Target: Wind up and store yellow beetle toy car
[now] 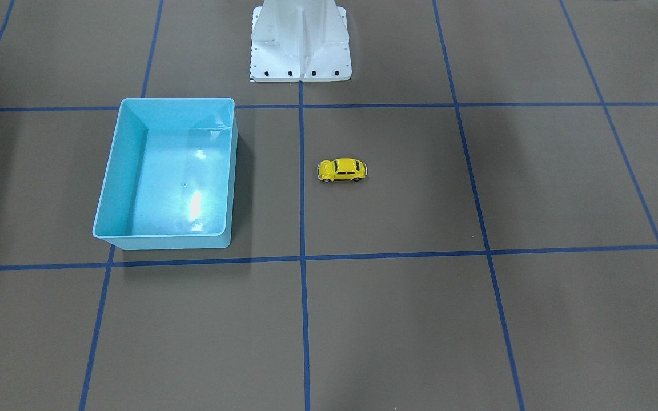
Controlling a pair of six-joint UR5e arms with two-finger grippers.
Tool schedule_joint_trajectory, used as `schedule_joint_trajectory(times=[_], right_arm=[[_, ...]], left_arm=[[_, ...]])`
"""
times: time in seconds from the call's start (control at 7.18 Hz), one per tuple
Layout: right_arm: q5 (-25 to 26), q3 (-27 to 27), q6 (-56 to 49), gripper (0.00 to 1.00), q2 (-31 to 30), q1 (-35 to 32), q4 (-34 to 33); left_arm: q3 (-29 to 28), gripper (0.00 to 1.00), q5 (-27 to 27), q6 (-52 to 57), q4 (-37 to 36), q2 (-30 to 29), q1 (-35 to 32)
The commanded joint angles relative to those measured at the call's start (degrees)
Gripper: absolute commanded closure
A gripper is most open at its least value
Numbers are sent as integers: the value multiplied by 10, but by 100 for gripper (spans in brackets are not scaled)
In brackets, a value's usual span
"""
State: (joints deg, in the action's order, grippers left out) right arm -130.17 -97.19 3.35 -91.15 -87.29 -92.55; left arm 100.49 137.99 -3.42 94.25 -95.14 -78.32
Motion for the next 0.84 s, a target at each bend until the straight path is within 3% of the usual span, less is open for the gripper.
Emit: schedule_joint_trajectory(times=[0.0, 0.28, 0.7], right_arm=[[0, -1, 0, 0, 0, 0, 0], [0, 0, 0, 0, 0, -1, 0], [0, 0, 0, 0, 0, 0, 0]], left_arm=[[-8, 0, -1, 3, 1, -69, 89], [-58, 0, -17, 3, 5, -150, 134], [-59, 0, -139, 5, 0, -207, 240]])
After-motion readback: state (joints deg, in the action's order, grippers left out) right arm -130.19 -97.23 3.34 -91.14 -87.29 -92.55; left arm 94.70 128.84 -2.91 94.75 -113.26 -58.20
